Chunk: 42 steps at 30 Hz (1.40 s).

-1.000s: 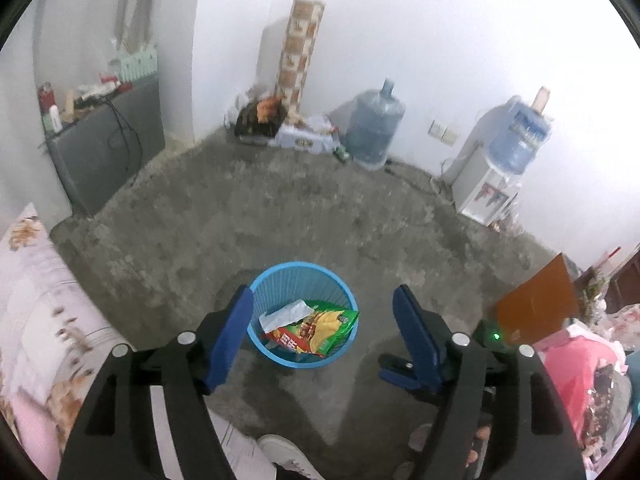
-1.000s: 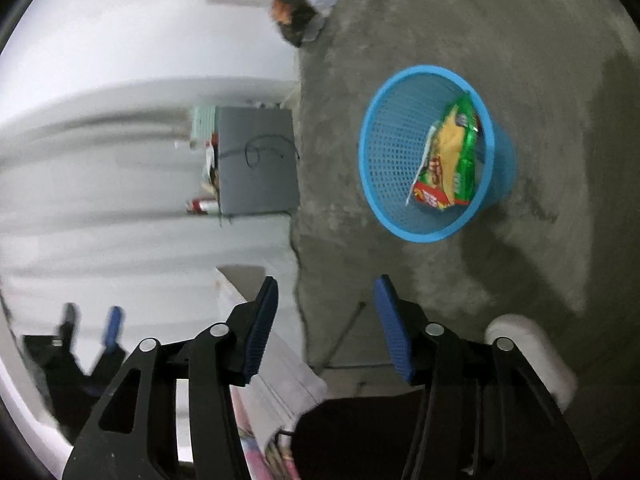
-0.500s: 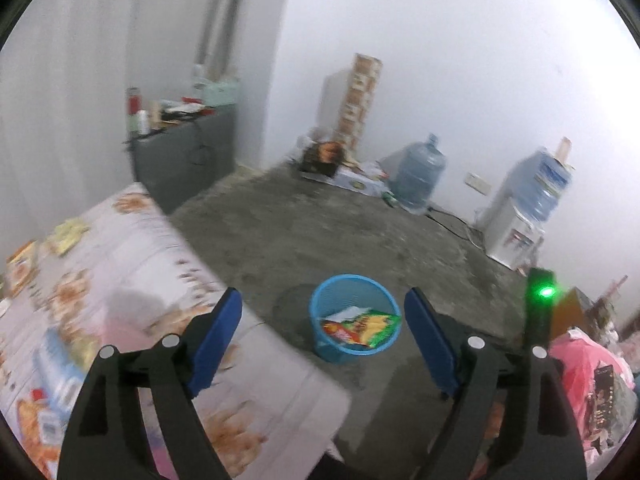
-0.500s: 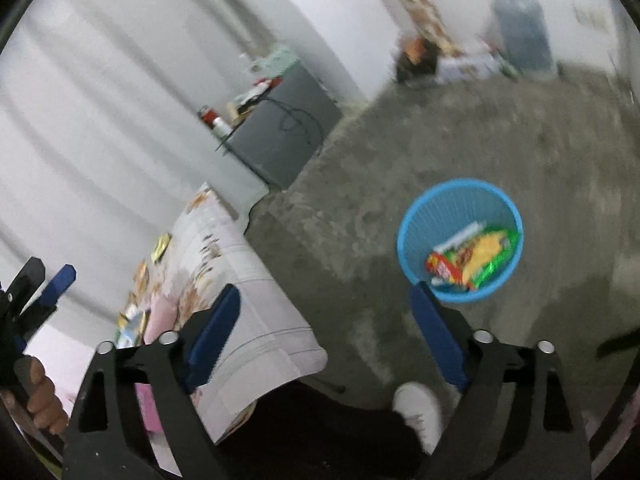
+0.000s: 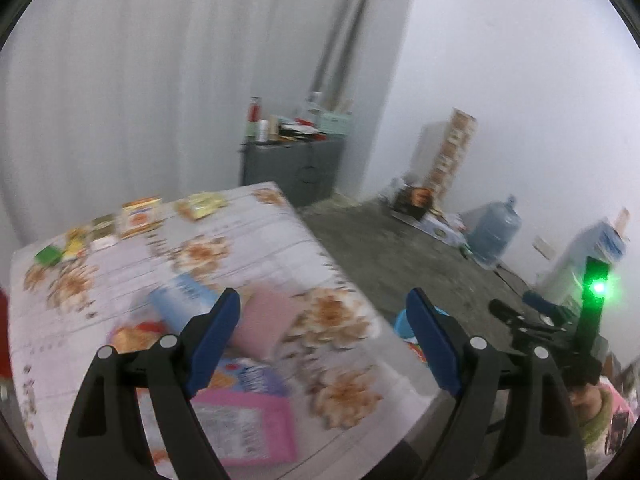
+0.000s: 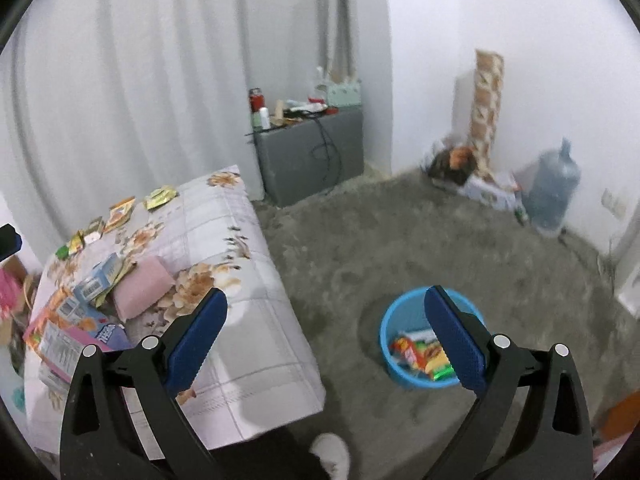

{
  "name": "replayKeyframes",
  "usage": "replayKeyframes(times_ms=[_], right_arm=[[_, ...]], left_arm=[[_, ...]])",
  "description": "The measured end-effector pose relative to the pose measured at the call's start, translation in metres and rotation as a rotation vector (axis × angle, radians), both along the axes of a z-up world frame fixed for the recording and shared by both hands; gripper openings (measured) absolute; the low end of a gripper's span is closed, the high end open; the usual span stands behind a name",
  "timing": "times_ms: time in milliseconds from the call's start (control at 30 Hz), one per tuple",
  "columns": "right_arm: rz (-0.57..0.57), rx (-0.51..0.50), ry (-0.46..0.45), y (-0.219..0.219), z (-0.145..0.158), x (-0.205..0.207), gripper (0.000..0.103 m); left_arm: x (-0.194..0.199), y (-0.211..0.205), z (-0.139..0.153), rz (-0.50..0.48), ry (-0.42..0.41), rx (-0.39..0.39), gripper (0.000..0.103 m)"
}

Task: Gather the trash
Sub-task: 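Move both grippers back to the blue medicine box on the table, then grasp the blue Mecobalamin tablets box with the left gripper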

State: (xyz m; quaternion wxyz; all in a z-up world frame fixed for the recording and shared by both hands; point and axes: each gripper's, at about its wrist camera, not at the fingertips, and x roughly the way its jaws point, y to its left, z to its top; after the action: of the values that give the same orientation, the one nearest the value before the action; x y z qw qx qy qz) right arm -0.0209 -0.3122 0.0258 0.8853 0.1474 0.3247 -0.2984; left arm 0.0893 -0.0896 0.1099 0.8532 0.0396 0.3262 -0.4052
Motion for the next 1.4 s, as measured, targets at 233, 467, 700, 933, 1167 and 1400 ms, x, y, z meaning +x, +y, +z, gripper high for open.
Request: replayKeyframes(times_ms=[233,467,700,933,1167,1400], right_arm=[[0.119,0.029,-0.056,0.017,0.016,0.024,0.095],[0.251,0.254,-0.128,0.027,0.017,0.050,0.095],[0.329,0.489,-0.132,0.035,0.008,0.084,0.094],[0.364,0.759,-0.147,0.026,-0.011,0.123,0.074],[0.372,0.930,-0.089,0.029,-0.039,0.183,0.053],[0.405,0.945,-0.065,0.036,-0.046,0.206,0.048]], left_arm=[[0.013,0.055,-0.016,0.126,0.015,-0.011,0.083],[0.023,0.085,-0.029,0.177,0.049,-0.035,0.083],[0.034,0.087,-0.042,0.152,0.076,-0.031,0.083],[0.047,0.081,-0.054,0.123,0.102,-0.032,0.083],[0.065,0.066,-0.061,0.089,0.138,-0.019,0.083],[0.118,0.053,-0.065,0.089,0.306,0.009,0.083]])
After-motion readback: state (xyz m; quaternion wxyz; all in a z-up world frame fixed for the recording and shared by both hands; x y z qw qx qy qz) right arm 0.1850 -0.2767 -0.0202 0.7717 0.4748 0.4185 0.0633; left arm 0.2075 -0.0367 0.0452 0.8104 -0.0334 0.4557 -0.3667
